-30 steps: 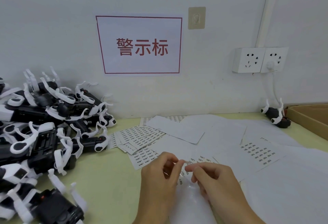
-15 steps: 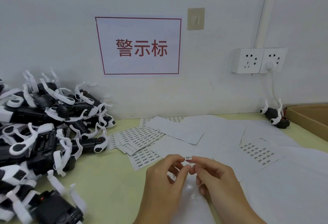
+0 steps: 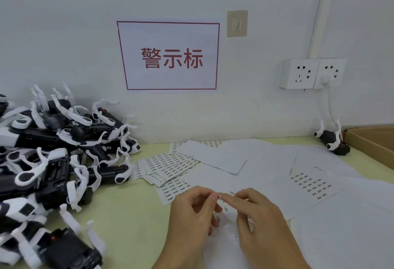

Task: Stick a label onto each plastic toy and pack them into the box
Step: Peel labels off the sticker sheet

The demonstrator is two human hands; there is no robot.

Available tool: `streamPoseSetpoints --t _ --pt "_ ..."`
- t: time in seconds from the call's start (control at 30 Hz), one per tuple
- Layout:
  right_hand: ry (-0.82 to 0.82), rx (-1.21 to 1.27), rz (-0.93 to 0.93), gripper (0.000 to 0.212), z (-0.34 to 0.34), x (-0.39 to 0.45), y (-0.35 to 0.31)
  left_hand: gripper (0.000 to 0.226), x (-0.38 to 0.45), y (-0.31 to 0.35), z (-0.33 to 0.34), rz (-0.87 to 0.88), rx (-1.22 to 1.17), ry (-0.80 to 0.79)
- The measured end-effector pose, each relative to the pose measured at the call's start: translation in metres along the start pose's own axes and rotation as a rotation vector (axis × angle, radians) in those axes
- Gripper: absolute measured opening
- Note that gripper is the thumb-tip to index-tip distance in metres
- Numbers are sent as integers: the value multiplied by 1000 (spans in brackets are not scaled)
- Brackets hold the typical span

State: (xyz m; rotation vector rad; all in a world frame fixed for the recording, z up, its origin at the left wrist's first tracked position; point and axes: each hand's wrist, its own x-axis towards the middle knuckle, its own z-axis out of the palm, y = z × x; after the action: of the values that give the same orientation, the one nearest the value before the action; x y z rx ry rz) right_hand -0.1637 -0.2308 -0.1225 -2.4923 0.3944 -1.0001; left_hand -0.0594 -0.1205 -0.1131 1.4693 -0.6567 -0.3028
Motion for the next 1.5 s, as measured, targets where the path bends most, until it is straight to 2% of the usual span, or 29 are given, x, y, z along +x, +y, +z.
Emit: streamPoseSetpoints --t 0.17,0.3,0.4,0.53,0.7,0.83,1.0,1.1,1.17,1.27,1.33,1.43,1.5 --pt "35 -184 -62 52 -6 0 -5 14 -1 1 1 2 41 10" --pt "84 -100 8 30 -2 2 0 13 0 2 1 17 36 25" --pt "99 83 132 20 -4 5 -5 13 0 1 1 28 32 -2" --pt "78 322 306 25 -3 5 -9 17 -1 -2 0 64 55 -54" --pt "60 347 340 29 -4 6 -8 21 0 -4 0 82 61 -89" --pt "48 362 338 28 -4 5 -9 7 -1 -1 2 101 54 -102" --pt "45 321 303 29 -4 5 -8 9 -3 -4 3 140 112 -97" --pt "56 318 328 28 -3 5 -6 21 -7 -9 4 307 337 29" --pt "41 335 371 27 -3 5 -3 24 -9 -4 1 555 501 194" --pt "-10 337 416 26 -3 5 0 28 -10 13 -6 847 689 310" --pt "-29 339 420 25 -3 5 0 26 -6 34 -10 782 835 337" --pt "-47 338 411 24 -2 6 1 18 16 64 -18 390 1178 330" --pt "-50 340 412 25 -2 7 1 20 44 74 -31 235 1337 269"
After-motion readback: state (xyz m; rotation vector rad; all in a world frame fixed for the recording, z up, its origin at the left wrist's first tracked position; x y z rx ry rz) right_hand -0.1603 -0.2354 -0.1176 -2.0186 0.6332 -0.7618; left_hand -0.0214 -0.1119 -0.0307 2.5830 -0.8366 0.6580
